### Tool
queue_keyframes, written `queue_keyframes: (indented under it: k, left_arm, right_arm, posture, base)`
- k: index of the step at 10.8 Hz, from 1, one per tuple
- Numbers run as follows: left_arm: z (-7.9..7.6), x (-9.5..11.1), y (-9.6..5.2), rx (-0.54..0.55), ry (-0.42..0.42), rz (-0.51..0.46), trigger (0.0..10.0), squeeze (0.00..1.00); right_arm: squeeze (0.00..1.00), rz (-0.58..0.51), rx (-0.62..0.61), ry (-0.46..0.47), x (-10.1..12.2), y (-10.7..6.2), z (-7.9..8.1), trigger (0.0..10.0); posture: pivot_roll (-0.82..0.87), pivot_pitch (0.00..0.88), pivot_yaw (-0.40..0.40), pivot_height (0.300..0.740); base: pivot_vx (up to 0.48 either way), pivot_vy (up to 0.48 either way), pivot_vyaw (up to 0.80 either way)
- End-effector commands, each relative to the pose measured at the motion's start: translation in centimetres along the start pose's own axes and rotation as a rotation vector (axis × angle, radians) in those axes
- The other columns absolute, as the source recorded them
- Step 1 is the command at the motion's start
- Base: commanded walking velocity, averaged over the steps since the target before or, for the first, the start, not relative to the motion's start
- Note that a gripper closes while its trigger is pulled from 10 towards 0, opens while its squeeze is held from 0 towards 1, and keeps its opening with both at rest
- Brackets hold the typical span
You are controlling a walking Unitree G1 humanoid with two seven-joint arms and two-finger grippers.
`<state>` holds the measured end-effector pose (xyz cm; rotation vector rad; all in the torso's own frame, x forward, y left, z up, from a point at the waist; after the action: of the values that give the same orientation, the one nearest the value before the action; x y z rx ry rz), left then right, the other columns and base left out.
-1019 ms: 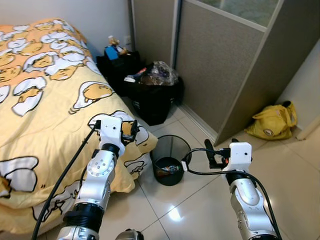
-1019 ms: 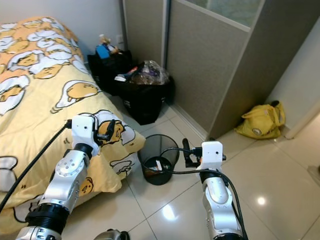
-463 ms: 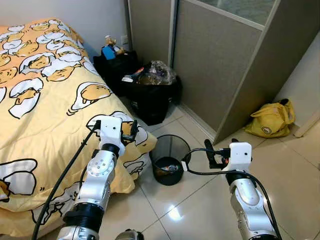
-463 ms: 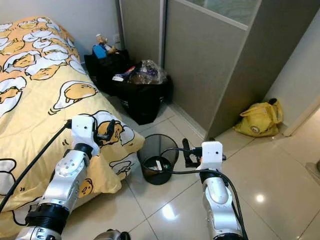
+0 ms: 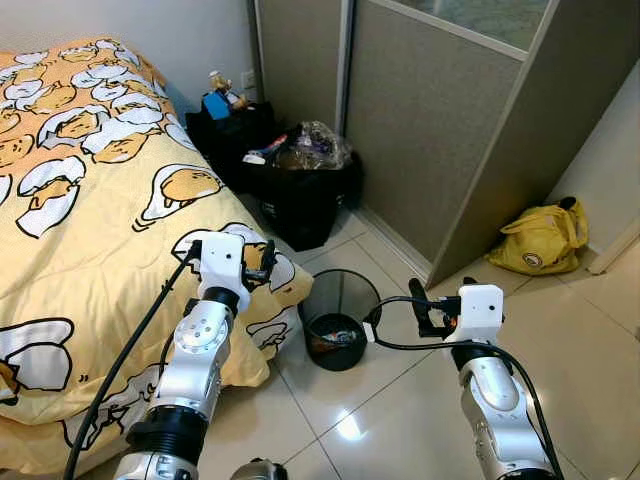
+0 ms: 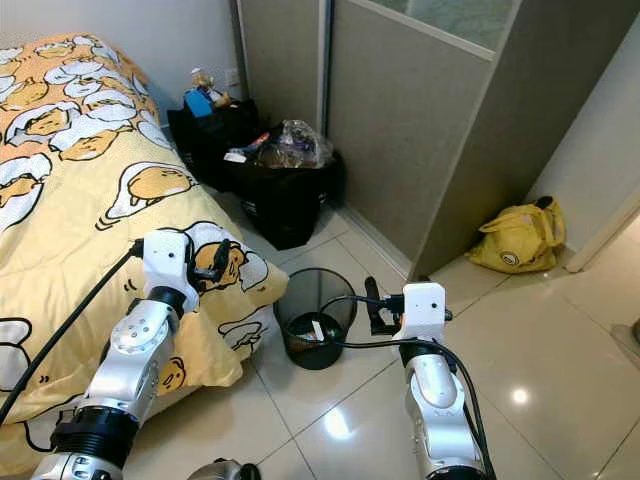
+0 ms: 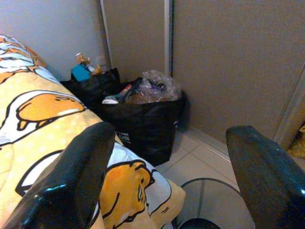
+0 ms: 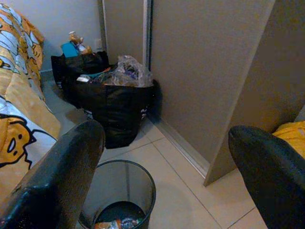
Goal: Clean up the room
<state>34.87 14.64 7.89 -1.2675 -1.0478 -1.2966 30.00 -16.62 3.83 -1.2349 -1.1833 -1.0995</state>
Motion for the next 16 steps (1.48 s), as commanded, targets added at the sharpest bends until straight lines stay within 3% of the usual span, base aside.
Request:
queue_keyframes:
  k: [1,6,7,11,13,14,16]
  left_arm:
    - [0.0,-0.1,0.1,-0.001,0.010,0.009,10.0,0.00]
    - [-0.2,-0.1,0.1,-0.004,0.011,0.010,10.0,0.00]
    - [-1.2,1.2,2.1,-0.009,-0.012,-0.005,10.0,0.00]
    - [-1.7,0.9,2.4,-0.019,-0.031,0.006,10.0,0.00]
    - [-1.2,0.7,2.3,0.001,-0.045,0.000,10.0,0.00]
    - [-0.2,0.1,2.0,0.041,-0.047,0.024,10.0,0.00]
    - [0.1,0.2,2.4,0.068,-0.081,0.032,10.0,0.00]
  right_arm:
    - [0.00,0.000,-0.011,0.000,0.2,0.2,-0.3,10.0]
    - [0.00,-0.004,-0.014,-0.011,0.3,0.2,-0.3,10.0]
    - [0.00,-0.054,0.037,-0.040,1.6,1.0,0.2,10.0]
    - [0.00,-0.043,0.020,-0.040,1.5,1.2,-0.2,10.0]
    - [0.00,-0.051,0.046,-0.043,1.6,1.1,0.3,10.0]
    - [0.00,-0.049,0.046,-0.037,1.6,1.1,0.4,10.0]
    - [0.00,-0.014,0.029,0.016,0.8,1.0,-0.1,10.0]
  posture:
    - [0.02,0.000,0.017,0.740]
    - [0.00,0.000,0.000,0.740]
    - [-0.03,0.000,0.023,0.740]
    - [-0.03,0.000,0.022,0.740]
    - [-0.03,0.000,0.022,0.740]
    - [-0.03,0.000,0.025,0.740]
    - [-0.02,0.000,0.032,0.740]
  base:
    - [0.000,0.000,0.00]
    - [0.000,0.000,0.00]
    - [0.480,0.000,0.58]
    - [0.102,0.000,0.00]
    - [0.000,0.000,0.68]
    - [0.000,0.000,0.64]
    - [0.000,0.000,0.63]
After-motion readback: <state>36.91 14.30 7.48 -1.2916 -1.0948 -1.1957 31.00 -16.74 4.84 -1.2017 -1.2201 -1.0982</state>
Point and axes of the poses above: a point about 5 cm out from each wrist's last joint towards the gripper, its own y axis pointing out of the wrist towards the gripper, its own x axis along the axis of the wrist's last joint, z = x × y, the point moved 4 cm from there along y, pointing out of the wrist towards the gripper
